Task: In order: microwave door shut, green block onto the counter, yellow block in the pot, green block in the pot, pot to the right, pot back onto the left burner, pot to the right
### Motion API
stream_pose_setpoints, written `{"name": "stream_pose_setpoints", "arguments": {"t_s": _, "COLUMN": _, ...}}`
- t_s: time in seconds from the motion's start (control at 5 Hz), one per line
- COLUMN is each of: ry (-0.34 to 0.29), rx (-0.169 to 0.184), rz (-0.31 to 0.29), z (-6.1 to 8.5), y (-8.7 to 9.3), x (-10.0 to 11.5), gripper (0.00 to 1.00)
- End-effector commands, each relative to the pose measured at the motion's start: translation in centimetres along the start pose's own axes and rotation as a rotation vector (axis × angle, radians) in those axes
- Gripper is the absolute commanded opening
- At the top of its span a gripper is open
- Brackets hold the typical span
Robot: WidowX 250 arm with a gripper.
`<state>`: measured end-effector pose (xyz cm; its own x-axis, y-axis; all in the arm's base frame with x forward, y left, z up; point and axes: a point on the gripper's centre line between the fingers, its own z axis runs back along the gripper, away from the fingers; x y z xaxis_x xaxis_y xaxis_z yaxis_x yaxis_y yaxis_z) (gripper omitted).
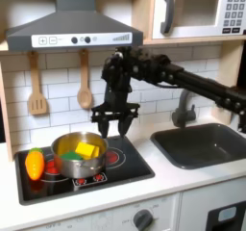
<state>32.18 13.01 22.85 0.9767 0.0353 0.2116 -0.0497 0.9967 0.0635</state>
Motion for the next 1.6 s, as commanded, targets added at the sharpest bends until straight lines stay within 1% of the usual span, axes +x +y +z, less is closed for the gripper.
{"name": "stream_pose_setpoints", "arguments": {"t_s": 0.0, "ry": 0.018, "rx": 0.025, "rz": 0.019, "z": -1.8, "y": 1.9, "x": 2.7, "gripper": 1.00}}
{"name": "stream_pose_setpoints", "arguments": {"t_s": 0.2, "ry": 0.025, "rx": 0.034, "rz": 0.027, "z": -2.5, "y": 2.8, "x": 3.8, "gripper": 1.00}}
{"name": "stream_pose_setpoints", "arguments": {"t_s": 0.4, "ry": 0.037, "rx": 0.031, "rz": 0.024, "z": -3.2, "y": 3.4, "x": 4.8, "gripper": 1.00}}
{"name": "stream_pose_setpoints", "arguments": {"t_s": 0.6, "ry": 0.064, "rx": 0.020, "rz": 0.011, "z": -4.5, "y": 3.7, "x": 5.6, "gripper": 1.00}}
{"name": "stream_pose_setpoints", "arguments": {"t_s": 0.8, "ry": 0.080, "rx": 0.008, "rz": -0.017, "z": -5.5, "y": 3.5, "x": 6.1, "gripper": 1.00}}
{"name": "stream_pose_setpoints", "arguments": {"t_s": 1.2, "ry": 0.114, "rx": -0.003, "rz": -0.038, "z": -6.4, "y": 3.8, "x": 5.3, "gripper": 1.00}}
{"name": "stream_pose_setpoints", "arguments": {"t_s": 1.4, "ry": 0.122, "rx": -0.014, "rz": -0.049, "z": -6.6, "y": 3.4, "x": 4.7, "gripper": 1.00}}
